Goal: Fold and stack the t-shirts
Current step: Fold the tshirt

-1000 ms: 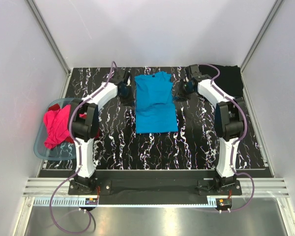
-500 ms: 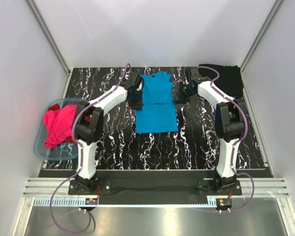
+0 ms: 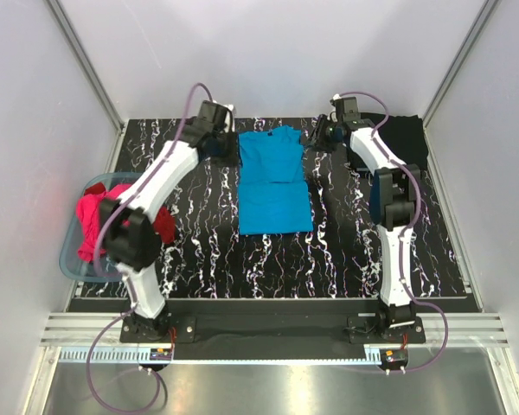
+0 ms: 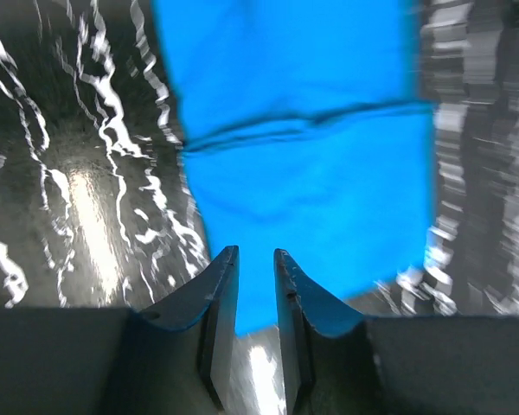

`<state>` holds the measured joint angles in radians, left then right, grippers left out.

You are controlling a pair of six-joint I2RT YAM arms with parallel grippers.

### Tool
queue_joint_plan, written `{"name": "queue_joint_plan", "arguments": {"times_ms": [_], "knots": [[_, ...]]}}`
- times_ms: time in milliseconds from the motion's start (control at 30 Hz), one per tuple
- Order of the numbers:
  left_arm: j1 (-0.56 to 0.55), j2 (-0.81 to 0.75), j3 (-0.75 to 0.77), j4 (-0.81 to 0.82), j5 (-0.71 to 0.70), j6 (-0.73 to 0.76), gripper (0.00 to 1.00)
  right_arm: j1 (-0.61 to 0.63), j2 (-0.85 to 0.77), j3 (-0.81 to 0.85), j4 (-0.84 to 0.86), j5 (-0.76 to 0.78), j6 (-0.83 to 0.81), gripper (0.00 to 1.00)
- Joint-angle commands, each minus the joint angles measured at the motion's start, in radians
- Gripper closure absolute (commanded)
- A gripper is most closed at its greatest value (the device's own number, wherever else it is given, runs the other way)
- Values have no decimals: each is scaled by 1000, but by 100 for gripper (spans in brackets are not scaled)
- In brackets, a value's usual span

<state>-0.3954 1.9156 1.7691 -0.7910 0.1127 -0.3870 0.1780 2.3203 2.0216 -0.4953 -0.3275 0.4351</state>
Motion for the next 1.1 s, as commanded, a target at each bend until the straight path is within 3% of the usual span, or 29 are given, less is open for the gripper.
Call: {"name": "queue_joint_plan", "arguments": {"times_ms": [0, 367, 700, 867, 900, 967, 1067], "knots": [[-25, -165, -68, 9, 58, 66, 72, -28, 102, 130, 24, -60, 4, 57], [-39, -260, -169, 55, 268, 57, 70, -43, 361, 443, 24, -183, 86, 57], [-11, -276, -184, 76, 321, 43, 70, -45, 435, 482, 46, -216, 142, 61], [-2, -279, -189, 78, 317, 42, 70, -45, 430, 474, 75, -231, 146, 76], [-2, -277, -189, 79, 318, 42, 71, -45, 427, 471, 81, -235, 146, 85], [3, -277, -191, 78, 315, 45, 71, -45, 415, 456, 93, -245, 145, 95], [13, -280, -191, 78, 311, 45, 71, -45, 372, 402, 107, -226, 140, 100]]}}
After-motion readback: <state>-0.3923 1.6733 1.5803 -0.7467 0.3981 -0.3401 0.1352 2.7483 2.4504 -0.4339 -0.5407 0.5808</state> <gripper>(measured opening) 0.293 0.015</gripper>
